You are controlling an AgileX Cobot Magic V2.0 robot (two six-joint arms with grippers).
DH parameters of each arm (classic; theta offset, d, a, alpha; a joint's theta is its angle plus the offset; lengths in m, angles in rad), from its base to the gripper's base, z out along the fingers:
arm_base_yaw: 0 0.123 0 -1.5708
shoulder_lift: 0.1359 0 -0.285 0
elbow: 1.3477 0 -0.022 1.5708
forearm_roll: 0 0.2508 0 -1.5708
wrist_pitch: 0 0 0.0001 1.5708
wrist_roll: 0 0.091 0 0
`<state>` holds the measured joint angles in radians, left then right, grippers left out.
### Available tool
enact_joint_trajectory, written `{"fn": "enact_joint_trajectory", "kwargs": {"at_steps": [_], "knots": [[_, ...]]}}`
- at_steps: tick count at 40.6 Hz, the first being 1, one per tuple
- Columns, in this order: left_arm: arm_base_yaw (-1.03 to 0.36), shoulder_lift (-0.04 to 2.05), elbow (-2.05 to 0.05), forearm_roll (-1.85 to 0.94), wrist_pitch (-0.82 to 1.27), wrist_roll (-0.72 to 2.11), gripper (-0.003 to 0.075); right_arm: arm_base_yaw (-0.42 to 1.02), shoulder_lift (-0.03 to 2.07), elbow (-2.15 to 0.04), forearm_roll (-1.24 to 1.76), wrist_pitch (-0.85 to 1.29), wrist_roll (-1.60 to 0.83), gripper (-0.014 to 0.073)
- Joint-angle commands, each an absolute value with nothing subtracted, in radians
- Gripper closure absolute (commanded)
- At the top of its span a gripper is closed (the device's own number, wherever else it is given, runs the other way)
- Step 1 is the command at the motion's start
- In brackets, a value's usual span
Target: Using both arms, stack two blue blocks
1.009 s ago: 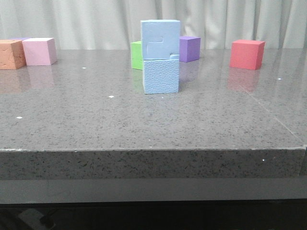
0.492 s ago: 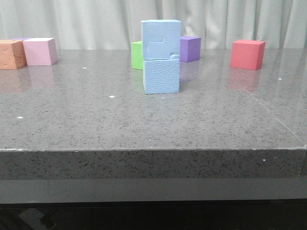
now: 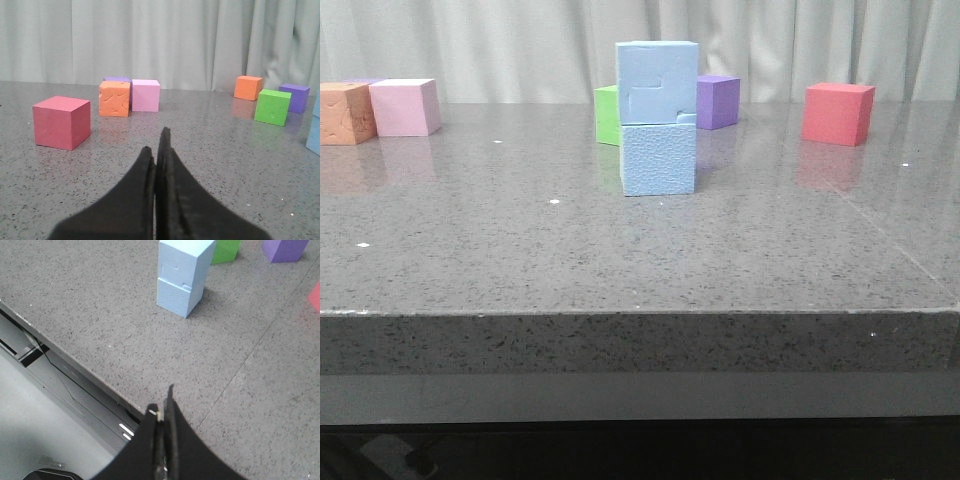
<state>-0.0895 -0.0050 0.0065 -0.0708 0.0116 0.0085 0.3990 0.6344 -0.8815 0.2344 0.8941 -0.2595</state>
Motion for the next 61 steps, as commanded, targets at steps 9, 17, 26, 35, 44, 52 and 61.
{"fn": "enact_joint_trajectory", "kwargs": {"at_steps": [9, 17, 26, 35, 44, 52, 61], "knots": [[-0.090, -0.021, 0.008, -0.075, -0.061, 0.000, 0.0741, 0.236, 0.467, -0.645, 0.245, 0.620, -0.266, 0.0712], [-0.090, -0.021, 0.008, -0.075, -0.061, 0.000, 0.0741, 0.142, 0.233, -0.344, 0.247, 0.288, -0.266, 0.0712], [-0.090, -0.021, 0.008, -0.075, -0.061, 0.000, 0.0741, 0.057, 0.003, -0.080, 0.298, 0.098, -0.266, 0.0712], [-0.090, -0.021, 0.008, -0.075, -0.061, 0.000, 0.0741, 0.025, -0.029, 0.022, 0.288, 0.006, -0.267, 0.0712], [-0.090, -0.021, 0.008, -0.075, -0.061, 0.000, 0.0741, 0.026, -0.029, 0.022, 0.283, 0.006, -0.267, 0.0712], [-0.090, -0.021, 0.008, -0.075, -0.061, 0.000, 0.0741, 0.026, -0.029, 0.022, 0.284, -0.005, -0.267, 0.0712], [-0.090, -0.021, 0.008, -0.075, -0.061, 0.000, 0.0741, 0.026, -0.029, 0.022, 0.271, -0.023, -0.249, 0.0712]]}}
